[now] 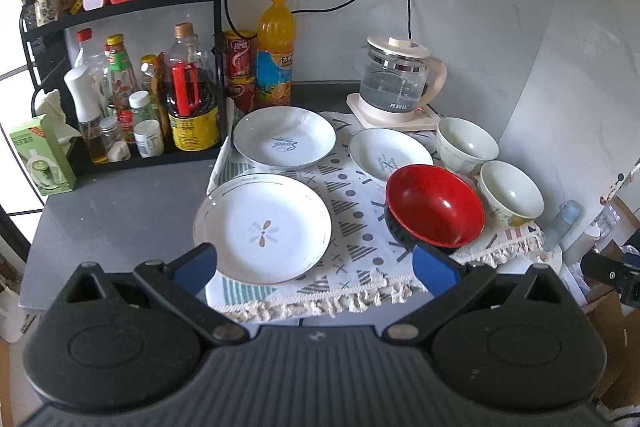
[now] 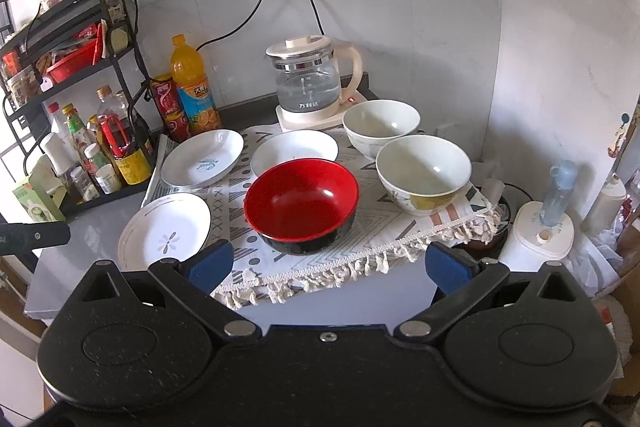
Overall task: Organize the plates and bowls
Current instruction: 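Move both grippers toward the large white bowl beside the red bowl, then close both grippers on the rim of the large white bowl, then lift the large white bowl with both grippers and lower it into the red bowl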
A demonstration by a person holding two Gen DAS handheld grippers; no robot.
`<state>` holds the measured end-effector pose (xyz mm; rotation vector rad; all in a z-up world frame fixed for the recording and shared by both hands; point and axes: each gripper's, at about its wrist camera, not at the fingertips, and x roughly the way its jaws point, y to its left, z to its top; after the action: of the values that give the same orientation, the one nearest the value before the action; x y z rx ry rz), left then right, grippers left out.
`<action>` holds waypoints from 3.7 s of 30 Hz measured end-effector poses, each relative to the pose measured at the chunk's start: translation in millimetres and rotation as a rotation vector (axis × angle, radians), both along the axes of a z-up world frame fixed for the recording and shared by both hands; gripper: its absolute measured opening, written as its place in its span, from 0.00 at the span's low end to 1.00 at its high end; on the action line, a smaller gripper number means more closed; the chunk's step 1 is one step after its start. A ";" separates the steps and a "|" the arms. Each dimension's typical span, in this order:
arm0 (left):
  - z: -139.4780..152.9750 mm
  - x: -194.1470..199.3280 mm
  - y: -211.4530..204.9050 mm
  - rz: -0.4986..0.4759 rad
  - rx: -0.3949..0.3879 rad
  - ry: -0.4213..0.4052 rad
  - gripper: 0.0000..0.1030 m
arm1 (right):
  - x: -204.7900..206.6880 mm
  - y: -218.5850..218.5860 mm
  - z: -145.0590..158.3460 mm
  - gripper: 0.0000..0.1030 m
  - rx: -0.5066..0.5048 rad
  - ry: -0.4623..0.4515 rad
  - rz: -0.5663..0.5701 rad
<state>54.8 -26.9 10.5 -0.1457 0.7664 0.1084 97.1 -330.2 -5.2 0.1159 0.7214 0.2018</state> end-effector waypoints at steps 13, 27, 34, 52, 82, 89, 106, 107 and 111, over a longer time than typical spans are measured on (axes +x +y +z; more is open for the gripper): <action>-15.5 106.6 -10.5 -0.061 -0.025 0.008 0.98 | 84.1 -4.3 -21.0 0.94 0.014 0.033 -0.028; -29.7 205.9 -39.3 -0.192 -0.026 0.050 0.95 | 146.4 -20.0 -40.0 0.87 0.023 0.094 -0.141; -35.5 234.6 -66.7 -0.259 -0.029 0.080 0.91 | 159.4 -33.6 -52.3 0.82 0.035 0.139 -0.181; -75.1 298.3 -164.5 -0.385 -0.079 0.183 0.65 | 207.3 -109.3 -98.7 0.62 0.082 0.258 -0.231; -178.3 385.3 -242.9 -0.411 -0.144 0.422 0.03 | 283.1 -140.0 -172.3 0.10 0.073 0.429 -0.158; -161.2 377.9 -240.5 -0.403 -0.160 0.378 0.02 | 281.2 -140.7 -156.9 0.10 0.063 0.392 -0.153; -85.0 343.4 -185.9 -0.346 -0.192 0.219 0.03 | 262.6 -105.6 -89.3 0.10 0.081 0.227 -0.091; -81.5 340.5 -181.5 -0.341 -0.193 0.212 0.03 | 261.3 -102.1 -85.8 0.10 0.079 0.219 -0.083; -71.2 329.9 -162.9 -0.325 -0.195 0.198 0.03 | 255.0 -86.3 -71.8 0.10 0.080 0.192 -0.055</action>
<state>384.7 -189.8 -60.7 -0.1953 0.9881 -0.2646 352.0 -416.5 -77.0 0.2339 0.9006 0.1683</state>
